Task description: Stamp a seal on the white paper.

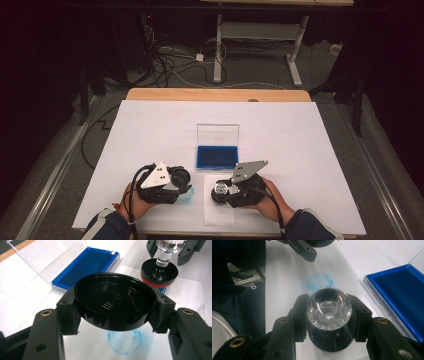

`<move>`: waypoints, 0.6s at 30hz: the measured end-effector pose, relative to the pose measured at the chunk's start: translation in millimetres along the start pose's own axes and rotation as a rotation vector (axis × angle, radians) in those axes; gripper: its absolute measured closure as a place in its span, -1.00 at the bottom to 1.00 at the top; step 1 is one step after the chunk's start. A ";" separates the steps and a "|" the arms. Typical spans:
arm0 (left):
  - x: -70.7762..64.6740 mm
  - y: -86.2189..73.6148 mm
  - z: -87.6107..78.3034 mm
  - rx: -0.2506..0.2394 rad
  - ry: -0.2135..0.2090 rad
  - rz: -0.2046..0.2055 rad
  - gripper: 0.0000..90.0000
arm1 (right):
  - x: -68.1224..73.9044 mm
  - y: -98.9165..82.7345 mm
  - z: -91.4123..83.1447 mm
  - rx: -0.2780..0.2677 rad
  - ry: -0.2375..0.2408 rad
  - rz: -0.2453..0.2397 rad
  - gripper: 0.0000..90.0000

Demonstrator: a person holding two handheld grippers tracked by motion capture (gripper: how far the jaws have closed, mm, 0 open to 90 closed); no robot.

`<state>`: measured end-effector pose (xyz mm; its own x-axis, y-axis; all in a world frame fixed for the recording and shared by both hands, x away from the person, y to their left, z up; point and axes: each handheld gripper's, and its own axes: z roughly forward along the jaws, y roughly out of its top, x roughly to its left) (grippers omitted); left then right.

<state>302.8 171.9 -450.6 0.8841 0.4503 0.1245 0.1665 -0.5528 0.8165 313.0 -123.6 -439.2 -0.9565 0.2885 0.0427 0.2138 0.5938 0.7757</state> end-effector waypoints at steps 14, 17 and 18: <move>-2.7 -0.1 2.9 0.004 -0.008 0.003 -0.21 | 1.3 13.0 -22.4 -0.086 -0.031 0.008 0.27; -4.3 0.4 3.9 0.006 -0.013 0.009 -0.20 | 0.8 15.2 -28.4 -0.104 -0.039 0.009 0.27; -4.8 0.6 4.2 0.007 -0.015 0.010 -0.20 | 0.5 15.9 -30.6 -0.111 -0.042 0.011 0.27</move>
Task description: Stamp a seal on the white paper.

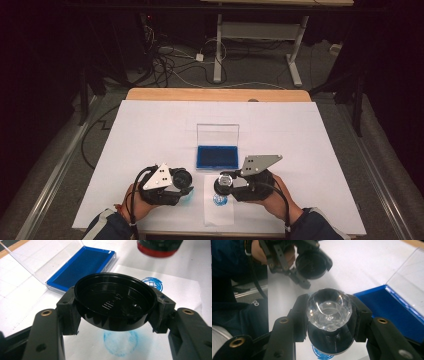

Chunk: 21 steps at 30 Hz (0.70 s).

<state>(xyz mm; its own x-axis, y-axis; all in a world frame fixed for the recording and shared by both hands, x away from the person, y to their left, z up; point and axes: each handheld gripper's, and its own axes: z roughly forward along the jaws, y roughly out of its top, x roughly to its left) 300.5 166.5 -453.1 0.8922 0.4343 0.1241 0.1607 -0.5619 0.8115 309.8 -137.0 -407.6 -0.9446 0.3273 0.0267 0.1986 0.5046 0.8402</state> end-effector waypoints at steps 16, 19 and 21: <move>-8.1 1.1 10.1 0.008 -0.030 0.010 -0.21 | -1.7 10.4 -25.9 -0.066 -0.045 -0.010 0.27; -9.9 1.3 12.5 0.012 -0.042 0.013 -0.20 | -0.1 11.9 -27.5 -0.071 -0.045 -0.016 0.27; -10.7 1.3 13.7 0.015 -0.048 0.016 -0.20 | 0.6 12.5 -28.0 -0.073 -0.044 -0.017 0.27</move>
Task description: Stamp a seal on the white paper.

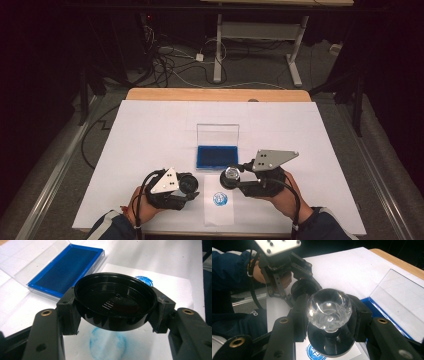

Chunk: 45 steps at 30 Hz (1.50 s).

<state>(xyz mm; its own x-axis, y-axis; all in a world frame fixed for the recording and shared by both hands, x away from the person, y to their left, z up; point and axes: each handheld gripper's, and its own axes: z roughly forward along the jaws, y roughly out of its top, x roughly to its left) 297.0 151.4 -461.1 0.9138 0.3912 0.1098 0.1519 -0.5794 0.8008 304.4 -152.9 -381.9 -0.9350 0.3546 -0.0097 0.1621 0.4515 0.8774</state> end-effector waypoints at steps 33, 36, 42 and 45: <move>-2.4 -0.5 12.1 0.016 -0.066 -0.004 -0.20 | -4.5 7.8 -10.0 -0.056 -0.004 -0.007 0.27; -2.0 -0.7 13.2 0.018 -0.068 -0.004 -0.20 | -3.6 8.3 -10.2 -0.055 -0.003 -0.009 0.27; -2.1 1.4 15.6 0.019 -0.072 -0.004 -0.20 | -2.7 9.4 -10.1 -0.059 0.004 -0.016 0.27; -2.5 3.6 18.1 0.015 -0.080 -0.007 -0.20 | -2.1 9.7 -10.5 -0.062 0.002 -0.013 0.27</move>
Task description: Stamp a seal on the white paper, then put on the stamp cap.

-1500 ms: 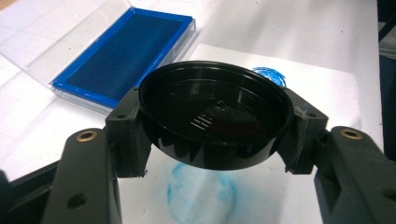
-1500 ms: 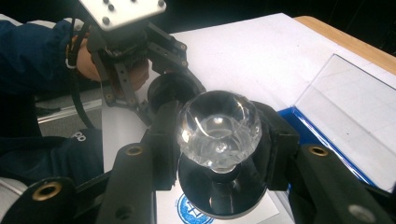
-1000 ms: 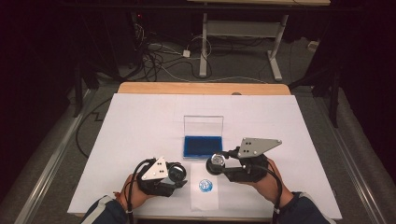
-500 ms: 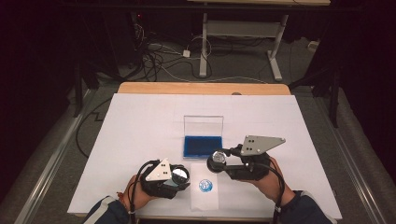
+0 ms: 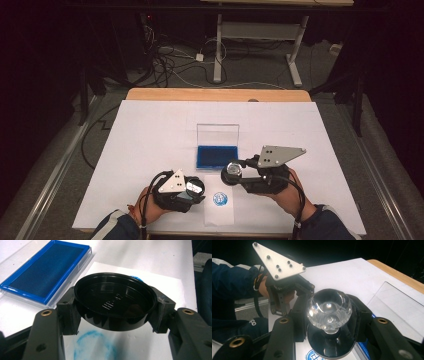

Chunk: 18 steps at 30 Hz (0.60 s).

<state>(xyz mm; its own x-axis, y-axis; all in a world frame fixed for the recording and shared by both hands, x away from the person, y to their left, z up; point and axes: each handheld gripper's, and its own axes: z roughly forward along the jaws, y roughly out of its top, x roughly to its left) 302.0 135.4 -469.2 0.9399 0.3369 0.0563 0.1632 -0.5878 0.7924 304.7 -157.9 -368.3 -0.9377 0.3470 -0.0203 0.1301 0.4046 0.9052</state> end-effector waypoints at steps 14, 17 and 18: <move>3.2 16.3 15.9 -0.029 -0.034 0.005 -0.20 | -2.8 3.1 0.9 -0.017 -0.012 0.008 0.27; 2.0 20.6 20.2 -0.040 -0.046 0.003 -0.20 | -2.7 3.7 2.5 -0.016 -0.013 0.008 0.27; 1.8 22.2 21.7 -0.045 -0.050 0.002 -0.20 | -2.7 3.9 3.2 -0.016 -0.014 0.008 0.27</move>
<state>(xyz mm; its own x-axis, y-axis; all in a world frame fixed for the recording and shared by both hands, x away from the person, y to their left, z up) 313.9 107.0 -464.7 0.9543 0.2975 0.0287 0.1484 -0.5549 0.8186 308.7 -154.5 -366.1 -0.9321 0.3618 -0.0183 0.1327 0.3878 0.9121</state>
